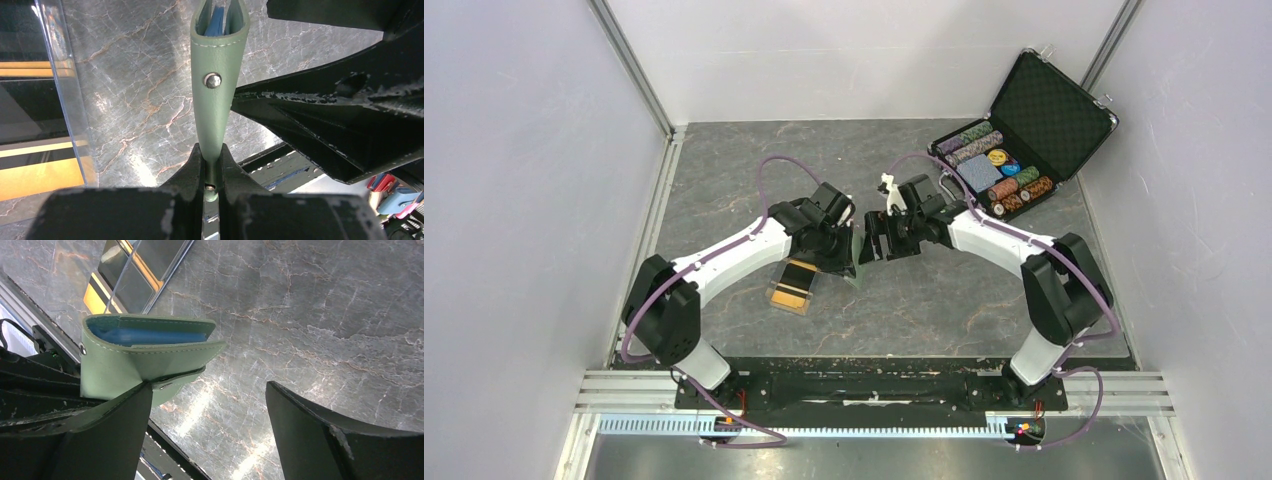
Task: Put the credit cards into the card holder
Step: Open the card holder.
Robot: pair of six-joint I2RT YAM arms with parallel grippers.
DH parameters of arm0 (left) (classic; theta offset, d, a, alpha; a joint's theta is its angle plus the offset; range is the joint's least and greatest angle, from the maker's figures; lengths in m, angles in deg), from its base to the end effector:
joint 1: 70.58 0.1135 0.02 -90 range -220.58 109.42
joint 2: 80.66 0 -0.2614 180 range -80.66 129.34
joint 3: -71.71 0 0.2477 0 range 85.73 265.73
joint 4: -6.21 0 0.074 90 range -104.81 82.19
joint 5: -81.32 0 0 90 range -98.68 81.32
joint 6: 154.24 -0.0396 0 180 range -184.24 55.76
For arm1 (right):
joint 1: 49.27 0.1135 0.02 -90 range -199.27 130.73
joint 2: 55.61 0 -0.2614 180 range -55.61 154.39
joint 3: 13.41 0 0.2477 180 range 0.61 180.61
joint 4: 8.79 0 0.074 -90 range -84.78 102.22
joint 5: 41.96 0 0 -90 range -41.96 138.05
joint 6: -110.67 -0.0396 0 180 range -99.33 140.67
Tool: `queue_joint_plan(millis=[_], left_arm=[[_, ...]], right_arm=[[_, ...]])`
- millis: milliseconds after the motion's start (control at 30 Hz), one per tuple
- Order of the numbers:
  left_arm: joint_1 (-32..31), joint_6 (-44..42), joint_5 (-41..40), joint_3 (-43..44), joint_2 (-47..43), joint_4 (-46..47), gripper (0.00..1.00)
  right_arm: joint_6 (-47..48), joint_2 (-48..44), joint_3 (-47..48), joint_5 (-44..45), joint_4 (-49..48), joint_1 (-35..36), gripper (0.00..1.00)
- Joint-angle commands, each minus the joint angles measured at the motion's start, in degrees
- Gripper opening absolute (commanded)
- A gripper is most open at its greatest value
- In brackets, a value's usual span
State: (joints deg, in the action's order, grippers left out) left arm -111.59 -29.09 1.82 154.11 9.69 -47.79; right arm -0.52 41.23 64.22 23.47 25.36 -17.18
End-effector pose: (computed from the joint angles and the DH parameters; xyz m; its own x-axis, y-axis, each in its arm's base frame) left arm 0.2368 -0.2154 0.2410 -0.9532 0.0787 -0.2919 0.1970 0.8941 -0.4022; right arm 0.2884 0.2003 0.2033 -0.8845 -0.1666 -0.4358 -0.4008 0.7496 0.5268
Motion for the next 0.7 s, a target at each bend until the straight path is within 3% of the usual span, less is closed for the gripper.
queue_joint_plan(millis=[0, 200, 400, 533, 667], left_arm=[[-0.47, 1.16, -0.56, 1.55, -0.24, 0.71, 0.02], [-0.56, 1.51, -1.46, 2.39, -0.35, 0.71, 0.02], [-0.56, 2.06, -3.3, 2.63, -1.64, 0.83, 0.02], [-0.47, 3.03, -3.17, 0.53, -3.76, 4.13, 0.02], [-0.38, 4.99, -1.54, -2.25, -5.43, 8.21, 0.02]], right_arm=[[1.41, 1.71, 2.49, 1.92, 1.24, 0.71, 0.84], [5.93, 4.09, 5.39, 11.68, 9.47, 0.87, 0.71], [10.2, 4.43, 6.15, 22.1, 15.11, 0.69, 0.69], [11.4, 2.98, 4.89, 23.04, 15.55, -0.24, 0.7], [11.82, -0.73, 3.18, 17.62, 14.1, -3.92, 0.71]])
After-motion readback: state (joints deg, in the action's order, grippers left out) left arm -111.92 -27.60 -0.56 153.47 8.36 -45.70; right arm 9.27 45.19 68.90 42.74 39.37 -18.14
